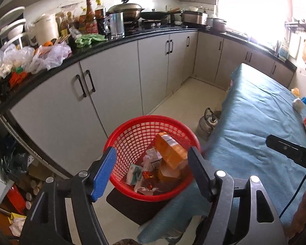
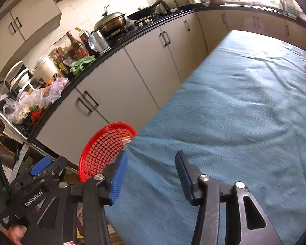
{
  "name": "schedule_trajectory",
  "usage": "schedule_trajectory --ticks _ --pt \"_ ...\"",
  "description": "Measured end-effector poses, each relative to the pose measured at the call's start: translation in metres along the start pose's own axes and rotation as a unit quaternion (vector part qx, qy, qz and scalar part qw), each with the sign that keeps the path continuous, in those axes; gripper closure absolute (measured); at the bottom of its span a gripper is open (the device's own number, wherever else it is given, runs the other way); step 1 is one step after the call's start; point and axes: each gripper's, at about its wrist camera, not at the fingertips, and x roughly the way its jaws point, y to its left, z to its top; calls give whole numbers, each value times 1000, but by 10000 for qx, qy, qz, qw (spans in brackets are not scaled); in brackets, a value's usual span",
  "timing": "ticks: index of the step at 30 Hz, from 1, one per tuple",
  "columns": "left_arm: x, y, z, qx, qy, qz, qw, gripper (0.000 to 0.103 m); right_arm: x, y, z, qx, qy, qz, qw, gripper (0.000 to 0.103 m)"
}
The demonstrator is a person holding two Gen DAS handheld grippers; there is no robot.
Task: Collect trash
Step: 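Move both open tools back over the remaining trash on the table, then grasp the red-white box with the left tool while the right tool grasps the paper bag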
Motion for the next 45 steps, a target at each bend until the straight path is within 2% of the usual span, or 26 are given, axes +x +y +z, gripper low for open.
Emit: schedule_trajectory --ticks 6,10,14,19,25,28,31,36,41,43,44,45 --pt "-16 -39 0 330 -77 -85 9994 29 -48 -46 -14 264 -257 -200 9991 44" --pt "-27 -70 -2 612 -102 -274 9977 29 -80 -81 -22 476 -448 -367 9972 41" --pt "-35 -101 2 820 -59 -678 9943 29 -114 -116 -32 652 -631 -610 9940 39" --pt "-43 -141 11 1128 -29 -1186 9865 28 -166 -170 -44 960 -874 -1138 9850 36" --pt "-40 -204 23 1364 277 -2045 9689 28 -216 -245 -57 1673 -1159 -1700 9642 34" --pt "-38 -230 29 1406 397 -2393 9599 28 -221 -270 -51 1860 -1190 -1830 9580 34" --pt "-33 -265 36 1444 484 -2684 9512 28 -219 -288 -37 1754 -1213 -2057 9551 34" --pt "-16 -310 41 1453 701 -2943 9420 28 -202 -311 -5 1618 -1276 -2169 9542 34" --pt "14 -357 45 1299 1153 -3181 9320 28 -175 -331 16 1535 -1082 -2315 9545 35" --pt "26 -376 47 1270 1282 -3262 9279 28 -170 -340 18 1557 -1039 -2324 9544 51" --pt "32 -387 47 1279 1321 -3296 9260 28 -170 -343 16 1599 -1027 -2268 9552 70" --pt "37 -398 47 1296 1353 -3310 9249 28 -169 -347 14 1657 -986 -2184 9566 70"
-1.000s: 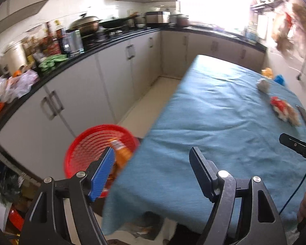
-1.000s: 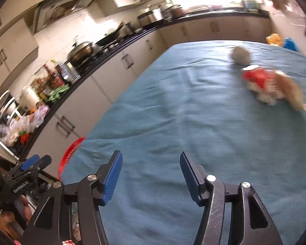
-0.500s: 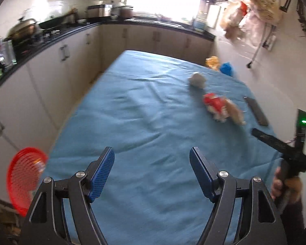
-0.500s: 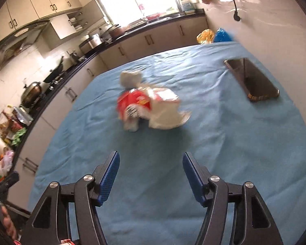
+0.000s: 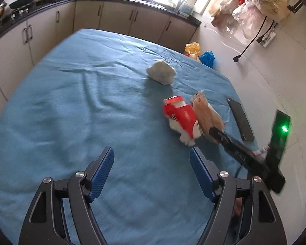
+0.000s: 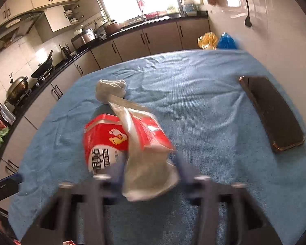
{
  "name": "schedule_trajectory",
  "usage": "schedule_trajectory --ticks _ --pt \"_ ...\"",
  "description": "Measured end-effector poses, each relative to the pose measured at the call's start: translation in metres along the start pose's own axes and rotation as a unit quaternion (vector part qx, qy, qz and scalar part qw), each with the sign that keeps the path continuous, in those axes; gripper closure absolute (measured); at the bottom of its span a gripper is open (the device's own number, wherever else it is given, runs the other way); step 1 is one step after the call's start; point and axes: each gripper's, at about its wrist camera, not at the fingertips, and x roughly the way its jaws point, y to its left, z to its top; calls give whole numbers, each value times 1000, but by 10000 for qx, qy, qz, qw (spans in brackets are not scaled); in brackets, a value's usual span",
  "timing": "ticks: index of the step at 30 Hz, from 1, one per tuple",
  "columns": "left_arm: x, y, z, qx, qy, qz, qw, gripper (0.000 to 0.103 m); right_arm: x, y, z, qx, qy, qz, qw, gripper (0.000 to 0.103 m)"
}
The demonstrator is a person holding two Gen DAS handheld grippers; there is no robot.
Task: Collect trash
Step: 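Grasp the red-white box with the left tool while the right tool grasps the paper bag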
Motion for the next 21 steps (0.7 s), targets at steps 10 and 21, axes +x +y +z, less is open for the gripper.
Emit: schedule_trajectory --ticks 10,21 --pt "81 -46 37 207 112 -289 9993 26 -17 -30 -5 519 -202 322 9979 71" --pt "110 -71 37 543 463 -179 9973 63 -22 -38 -6 703 -286 368 9964 71"
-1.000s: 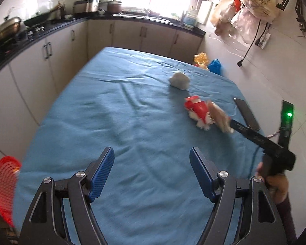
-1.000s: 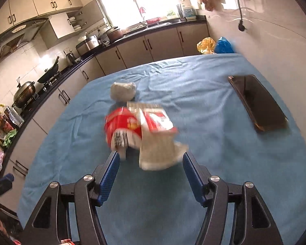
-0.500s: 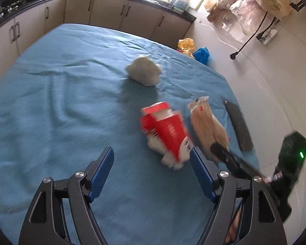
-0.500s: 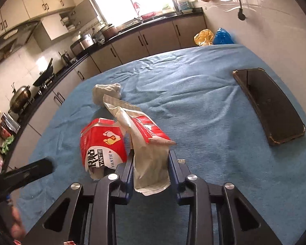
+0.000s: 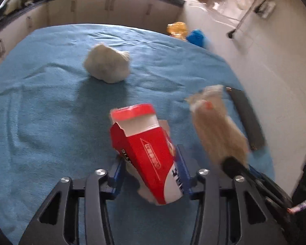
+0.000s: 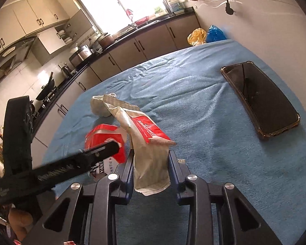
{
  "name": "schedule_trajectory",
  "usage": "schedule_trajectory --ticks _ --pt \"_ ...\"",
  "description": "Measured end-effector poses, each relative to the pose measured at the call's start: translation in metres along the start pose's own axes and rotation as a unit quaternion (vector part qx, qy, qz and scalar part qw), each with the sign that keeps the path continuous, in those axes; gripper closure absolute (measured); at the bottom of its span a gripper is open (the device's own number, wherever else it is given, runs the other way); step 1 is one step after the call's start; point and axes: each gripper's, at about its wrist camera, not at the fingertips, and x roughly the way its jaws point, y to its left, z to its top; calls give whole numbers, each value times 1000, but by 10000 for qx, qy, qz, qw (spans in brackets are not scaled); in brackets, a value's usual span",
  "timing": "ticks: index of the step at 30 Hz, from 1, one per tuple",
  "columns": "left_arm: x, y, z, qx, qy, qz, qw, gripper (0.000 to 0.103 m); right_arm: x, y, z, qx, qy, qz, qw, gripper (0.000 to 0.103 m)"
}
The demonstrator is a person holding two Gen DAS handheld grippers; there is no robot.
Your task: Collect trash
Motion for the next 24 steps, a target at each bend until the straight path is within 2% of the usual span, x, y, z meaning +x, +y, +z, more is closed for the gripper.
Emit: schedule_trajectory --ticks 3,13,18,24 --pt "-15 -2 -7 28 -49 70 10000 68 -5 3 -4 3 -51 1 10000 71" --pt "-109 10 -58 160 -431 322 9984 68 -11 11 -10 -93 -161 156 9997 71" --pt "-166 45 -98 -162 -682 349 9969 67 -11 18 -14 -182 -157 185 9995 71" --pt "-226 99 -151 -639 -1068 963 9875 67 -12 25 -18 -396 -190 61 9990 71"
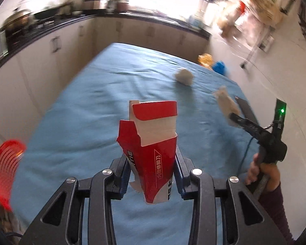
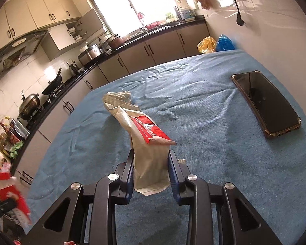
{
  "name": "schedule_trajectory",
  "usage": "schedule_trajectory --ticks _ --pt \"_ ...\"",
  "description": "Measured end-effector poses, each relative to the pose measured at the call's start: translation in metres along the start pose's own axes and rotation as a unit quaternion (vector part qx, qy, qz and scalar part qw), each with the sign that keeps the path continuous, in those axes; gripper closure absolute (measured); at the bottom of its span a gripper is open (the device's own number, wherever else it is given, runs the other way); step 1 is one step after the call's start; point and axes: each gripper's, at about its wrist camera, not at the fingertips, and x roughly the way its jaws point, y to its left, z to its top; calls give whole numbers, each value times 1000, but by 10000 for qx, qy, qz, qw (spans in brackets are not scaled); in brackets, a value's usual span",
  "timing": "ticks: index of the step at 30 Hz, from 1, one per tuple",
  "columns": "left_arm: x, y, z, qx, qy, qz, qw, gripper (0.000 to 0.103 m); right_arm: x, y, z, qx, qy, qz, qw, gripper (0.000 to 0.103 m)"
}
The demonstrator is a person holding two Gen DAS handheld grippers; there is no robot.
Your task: Collect trash
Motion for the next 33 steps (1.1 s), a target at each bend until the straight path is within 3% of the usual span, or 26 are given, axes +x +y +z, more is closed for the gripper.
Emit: schedule_trajectory --ticks 9,26,33 --pt "-56 84 -37 -317 -440 1145 9919 66 1 34 -11 -392 180 -169 9989 71" --pt "-71 152 -64 -841 -511 1151 9885 66 -30 166 -74 -1119 594 919 9877 71" --pt "-75 169 -71 -902 -538 1554 9823 66 -28 202 -96 -1393 725 1170 9806 71"
